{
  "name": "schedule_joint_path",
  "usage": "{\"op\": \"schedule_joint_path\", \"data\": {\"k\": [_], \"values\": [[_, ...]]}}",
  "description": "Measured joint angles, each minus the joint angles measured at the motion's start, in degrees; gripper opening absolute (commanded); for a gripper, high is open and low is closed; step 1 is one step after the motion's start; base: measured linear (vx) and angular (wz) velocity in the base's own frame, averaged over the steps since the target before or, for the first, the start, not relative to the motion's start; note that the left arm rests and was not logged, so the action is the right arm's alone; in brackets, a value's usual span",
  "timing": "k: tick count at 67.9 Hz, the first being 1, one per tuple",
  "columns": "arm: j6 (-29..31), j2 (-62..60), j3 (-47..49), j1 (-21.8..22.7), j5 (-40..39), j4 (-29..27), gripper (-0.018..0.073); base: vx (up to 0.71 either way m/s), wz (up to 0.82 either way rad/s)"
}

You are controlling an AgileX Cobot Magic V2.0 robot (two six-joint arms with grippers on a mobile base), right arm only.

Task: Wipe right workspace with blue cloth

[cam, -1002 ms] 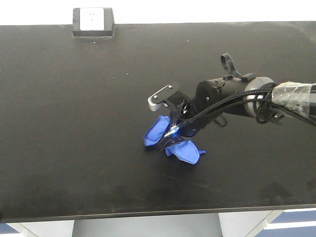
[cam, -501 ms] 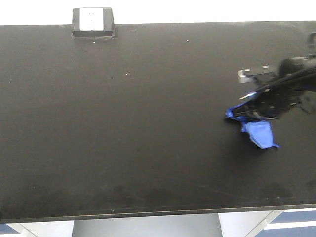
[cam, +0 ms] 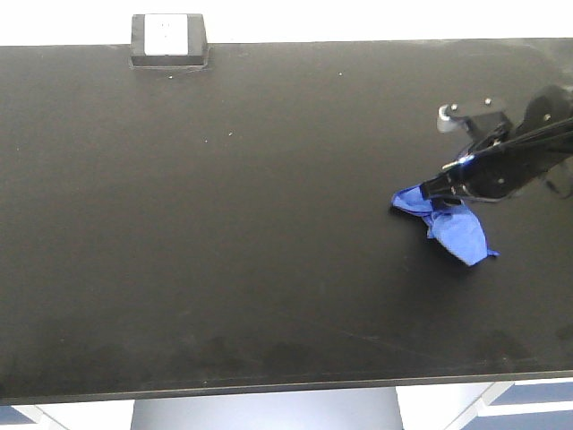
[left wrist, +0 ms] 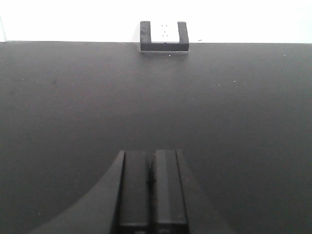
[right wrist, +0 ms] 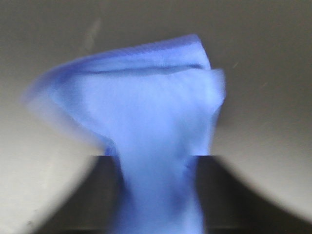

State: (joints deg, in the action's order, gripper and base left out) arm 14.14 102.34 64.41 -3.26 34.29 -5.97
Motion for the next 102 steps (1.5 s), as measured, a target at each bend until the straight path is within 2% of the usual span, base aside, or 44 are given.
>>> {"op": "schedule_joint_path", "data": {"k": [5, 13, 24, 44, 55, 72, 84, 98, 102], "values": [[0.1, -2.4, -0.1, 0.0, 0.0, 0.0, 0.0667, 0.0, 0.0], [0.3, -8.1, -0.1, 0.0, 0.0, 0.0, 0.0662, 0.0, 0.0], [0.2, -19.8, -0.1, 0.0, 0.6, -0.1, 0.0614, 0.0, 0.0], [0.3, -47.9, -2.8, 0.0, 1.6, -0.1, 0.0514, 0.0, 0.0], [0.4, -64.4, -15.9, 0.0, -4.0, -0.1, 0.0505, 0.0, 0.0], [0.3, -81.5, -39.6, 0.0, -22.0, -0.1, 0.0477, 0.0, 0.0], [-2.1, -84.0, -47.8, 0.0, -26.5, -0.2, 0.0333, 0.0, 0.0], [-4.6, -84.0, -49.7, 0.0, -26.7, -0.3, 0.0043, 0.0, 0.0], [-4.8, -84.0, -49.7, 0.0, -27.1, -0.3, -0.0014, 0.0, 0.0]]}}
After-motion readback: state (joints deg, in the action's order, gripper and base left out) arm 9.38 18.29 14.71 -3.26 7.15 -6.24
